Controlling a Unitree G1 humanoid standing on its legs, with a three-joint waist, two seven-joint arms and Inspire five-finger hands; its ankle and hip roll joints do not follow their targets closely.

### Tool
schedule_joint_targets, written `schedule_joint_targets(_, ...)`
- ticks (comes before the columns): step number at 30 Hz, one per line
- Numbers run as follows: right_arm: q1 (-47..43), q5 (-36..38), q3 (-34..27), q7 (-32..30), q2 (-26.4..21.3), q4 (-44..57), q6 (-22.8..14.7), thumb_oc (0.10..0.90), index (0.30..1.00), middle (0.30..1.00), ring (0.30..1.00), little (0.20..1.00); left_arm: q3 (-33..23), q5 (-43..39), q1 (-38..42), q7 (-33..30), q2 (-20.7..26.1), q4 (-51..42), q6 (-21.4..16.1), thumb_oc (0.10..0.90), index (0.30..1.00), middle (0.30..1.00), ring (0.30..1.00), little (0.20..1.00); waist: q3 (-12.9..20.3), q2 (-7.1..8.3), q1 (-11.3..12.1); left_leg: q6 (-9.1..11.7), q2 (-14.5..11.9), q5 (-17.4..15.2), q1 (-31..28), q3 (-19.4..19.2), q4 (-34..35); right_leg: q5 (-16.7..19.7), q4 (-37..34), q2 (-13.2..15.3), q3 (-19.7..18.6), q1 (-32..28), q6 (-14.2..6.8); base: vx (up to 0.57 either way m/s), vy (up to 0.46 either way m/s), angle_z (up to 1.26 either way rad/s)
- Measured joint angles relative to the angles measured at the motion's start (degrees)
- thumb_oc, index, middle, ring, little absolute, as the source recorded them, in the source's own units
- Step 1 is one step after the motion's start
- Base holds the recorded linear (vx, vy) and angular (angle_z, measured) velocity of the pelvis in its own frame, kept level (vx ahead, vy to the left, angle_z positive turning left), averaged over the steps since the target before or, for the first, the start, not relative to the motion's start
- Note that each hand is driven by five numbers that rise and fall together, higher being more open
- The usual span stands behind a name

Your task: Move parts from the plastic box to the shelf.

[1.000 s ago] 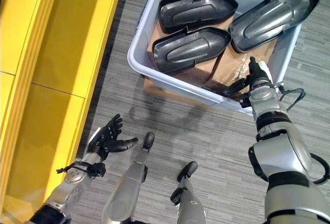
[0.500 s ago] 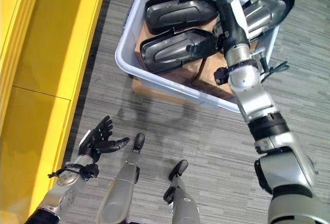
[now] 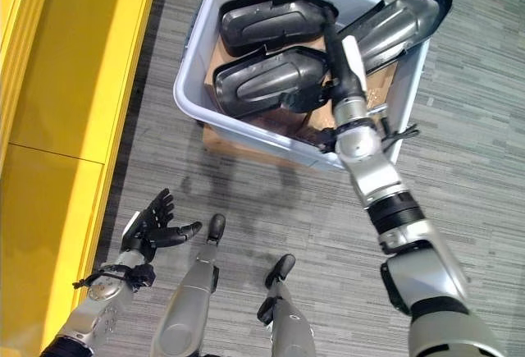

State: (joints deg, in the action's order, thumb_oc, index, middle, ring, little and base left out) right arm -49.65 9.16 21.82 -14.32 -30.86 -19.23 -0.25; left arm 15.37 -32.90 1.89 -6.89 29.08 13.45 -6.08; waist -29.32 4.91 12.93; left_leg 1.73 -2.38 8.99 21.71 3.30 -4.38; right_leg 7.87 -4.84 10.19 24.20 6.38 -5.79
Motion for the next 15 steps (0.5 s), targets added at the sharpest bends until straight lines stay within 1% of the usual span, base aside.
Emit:
schedule_joint_targets(3,7.0,-4.5,-2.6,-0.4,4.5,9.0,0.0,0.9,1.0,1.0,1.0,1.0,-0.4,0.2,-0.5,0.0,0.0,0.0,0.7,0.9,1.0,1.0,1.0,1.0,0.0,-0.09,-0.1,-0.4,0.9,-1.5,-3.3,-0.2,-0.5,-1.4,1.5,1.2,0.0,-2.9,0.1,0.09,0.18,0.04)
schedule_joint_targets(4,13.9,-6.3,-3.8,-0.6,9.4,15.3,-0.9,0.9,1.0,1.0,1.0,1.0,-1.0,1.5,-1.5,0.0,-0.1,0.0,1.2,0.9,1.0,1.0,1.0,1.0,0.9,-0.45,-0.4,-1.0,1.9,-3.8,-4.7,-0.4,-2.3,-3.2,3.8,2.7,-0.2,-4.0,0.5,0.14,0.241,-0.06)
schedule_joint_targets(5,16.9,-7.0,-3.4,-0.1,11.0,17.4,-1.1,0.9,1.0,1.0,1.0,1.0,-1.4,2.3,-2.2,0.0,-0.2,0.1,1.4,0.9,1.0,1.0,1.0,1.0,1.7,-0.68,-0.6,-1.7,2.2,-4.7,-5.1,-1.0,-3.1,-3.8,5.2,3.4,-0.6,-4.0,0.8,0.12,0.255,-0.07)
schedule_joint_targets(7,22.4,-8.3,-0.9,2.3,10.7,20.1,-1.1,0.9,1.0,1.0,1.0,1.0,-2.3,2.9,-4.4,0.1,-0.5,0.1,1.8,0.9,1.0,1.0,1.0,1.0,4.3,-1.5,-2.1,-2.9,3.6,-6.1,-5.8,-1.6,-4.4,-4.6,8.5,5.4,-1.5,-3.7,0.6,0.1,0.218,-0.06)
schedule_joint_targets(8,24.1,-8.6,-0.7,2.9,10.7,20.7,-1.1,0.9,1.0,1.0,1.0,1.0,-2.6,3.1,-4.9,0.1,-0.7,0.1,2.0,0.9,1.0,1.0,1.0,1.0,5.1,-1.78,-2.3,-3.4,3.9,-6.5,-6.1,-1.9,-4.8,-4.5,9.8,5.8,-1.7,-3.4,0.5,0.07,0.156,-0.08)
schedule_joint_targets(9,27.2,-8.5,-0.7,4.2,10.3,21.3,-1.3,0.9,1.0,1.0,1.0,1.0,-3.3,4.4,-5.6,0.2,-1.2,0.4,2.1,0.9,1.0,1.0,1.0,1.0,6.2,-2.53,-3.0,-4.2,4.3,-7.2,-7.1,-2.3,-5.0,-4.5,13.8,6.8,-2.6,-2.3,0.5,0.06,0.145,-0.13)
schedule_joint_targets(10,29.7,-8.5,-0.7,5.0,10.2,21.3,-1.3,0.9,1.0,1.0,1.0,1.0,-3.6,5.0,-6.8,0.2,-1.4,0.9,2.1,0.9,1.0,1.0,1.0,1.0,6.8,-3.22,-3.7,-4.8,4.3,-7.5,-8.7,-2.8,-4.7,-4.7,18.1,8.0,-4.5,-1.4,0.3,0.03,0.122,-0.18)
schedule_joint_targets(11,32.4,-8.5,-0.6,5.6,9.9,21.1,-1.2,0.9,1.0,1.0,1.0,1.0,-3.9,5.2,-7.9,0.2,-1.5,1.8,2.1,0.9,1.0,1.0,1.0,1.0,8.4,-3.53,-4.3,-5.2,4.6,-7.8,-9.8,-3.4,-4.3,-5.0,21.8,9.0,-6.2,-0.1,-0.3,0.03,0.176,-0.15)
schedule_joint_targets(12,34.6,-8.5,-0.6,6.1,9.6,21.1,-1.2,0.9,1.0,1.0,1.0,1.0,-4.4,5.5,-8.7,0.2,-1.3,2.2,2.1,0.9,1.0,1.0,1.0,1.0,10.3,-3.3,-4.9,-5.9,5.1,-8.3,-9.9,-3.5,-4.5,-4.3,24.3,9.1,-7.4,1.1,-0.6,0.04,0.172,-0.17)
schedule_joint_targets(13,35.8,-8.5,-0.7,6.4,9.8,21.1,-1.2,0.9,1.0,1.0,1.0,1.0,-4.9,6.6,-9.0,0.3,-1.3,3.2,2.0,0.9,1.0,1.0,1.0,1.0,10.7,-3.33,-5.4,-6.3,5.4,-8.5,-10.8,-3.9,-4.5,-3.4,27.3,9.4,-9.6,2.4,-0.5,0.12,0.155,-0.28)
schedule_joint_targets(14,36.7,-8.4,-0.7,6.7,10.2,21.1,-1.2,0.9,1.0,1.0,1.0,1.0,-5.5,6.8,-9.1,0.2,-1.3,5.6,2.1,0.9,1.0,1.0,1.0,1.0,10.9,-3.81,-6.8,-7.0,5.1,-8.4,-12.9,-4.6,-3.3,-1.2,31.4,9.8,-12.3,4.9,-1.8,0.12,0.093,-0.38)
schedule_joint_targets(15,37.2,-8.3,-0.7,6.8,10.4,21.1,-1.2,0.9,1.0,1.0,1.0,1.0,-5.6,6.8,-9.1,0.1,-1.5,6.4,2.3,0.9,1.0,1.0,1.0,1.0,10.9,-3.84,-7.2,-7.3,5.1,-8.1,-14.3,-4.9,-2.1,-3.4,32.3,10.2,-12.7,5.6,-2.8,0.13,-0.007,-0.33)
